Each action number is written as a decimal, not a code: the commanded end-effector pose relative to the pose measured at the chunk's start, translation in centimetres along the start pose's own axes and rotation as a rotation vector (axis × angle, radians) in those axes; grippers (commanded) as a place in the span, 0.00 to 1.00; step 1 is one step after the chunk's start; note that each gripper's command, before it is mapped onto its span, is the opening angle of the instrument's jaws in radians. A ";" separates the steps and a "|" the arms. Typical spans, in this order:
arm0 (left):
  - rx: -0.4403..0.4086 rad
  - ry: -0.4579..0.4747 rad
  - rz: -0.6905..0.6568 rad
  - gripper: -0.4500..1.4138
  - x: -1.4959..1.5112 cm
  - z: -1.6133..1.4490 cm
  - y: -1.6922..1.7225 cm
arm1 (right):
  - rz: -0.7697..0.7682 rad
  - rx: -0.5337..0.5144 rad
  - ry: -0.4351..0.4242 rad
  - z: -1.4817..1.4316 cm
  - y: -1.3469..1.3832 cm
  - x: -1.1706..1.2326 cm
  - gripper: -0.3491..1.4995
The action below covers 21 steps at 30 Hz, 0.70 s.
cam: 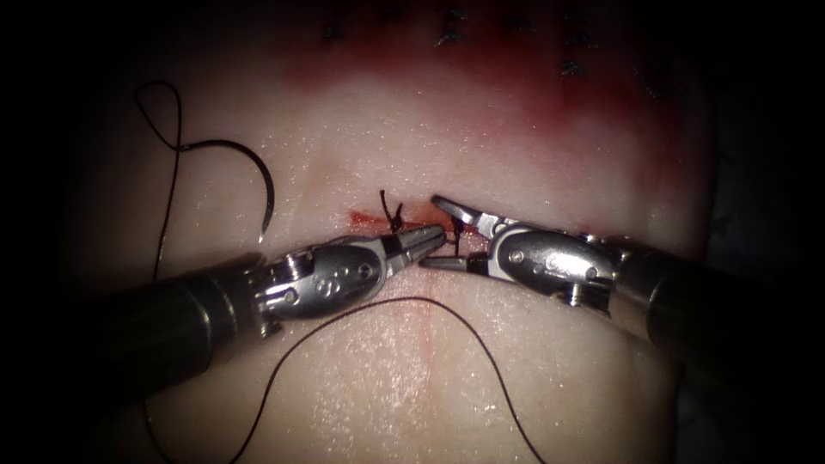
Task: Wound Closure
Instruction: Cut excess thread with built-in blades on right hand
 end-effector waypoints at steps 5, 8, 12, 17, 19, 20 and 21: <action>-0.006 0.004 -0.002 0.05 0.03 0.04 0.00 | -0.004 -0.002 -0.011 0.18 -0.02 -0.05 0.93; -0.004 0.003 -0.004 0.05 0.09 0.04 0.04 | -0.012 0.010 -0.037 0.30 -0.12 -0.06 0.93; -0.006 0.007 -0.006 0.05 0.15 0.05 0.09 | -0.014 0.006 -0.037 0.38 -0.14 -0.07 0.93; -0.012 0.014 -0.007 0.05 0.19 0.05 0.13 | -0.012 0.001 -0.036 0.43 -0.12 -0.06 0.93; -0.015 0.015 -0.009 0.05 0.22 0.03 0.13 | -0.014 0.003 -0.035 0.41 -0.12 -0.08 0.93; -0.016 0.015 -0.009 0.05 0.22 0.02 0.13 | -0.015 0.004 -0.034 0.40 -0.12 -0.09 0.93; -0.017 0.016 -0.010 0.05 0.23 0.01 0.13 | -0.015 0.006 -0.032 0.38 -0.12 -0.09 0.93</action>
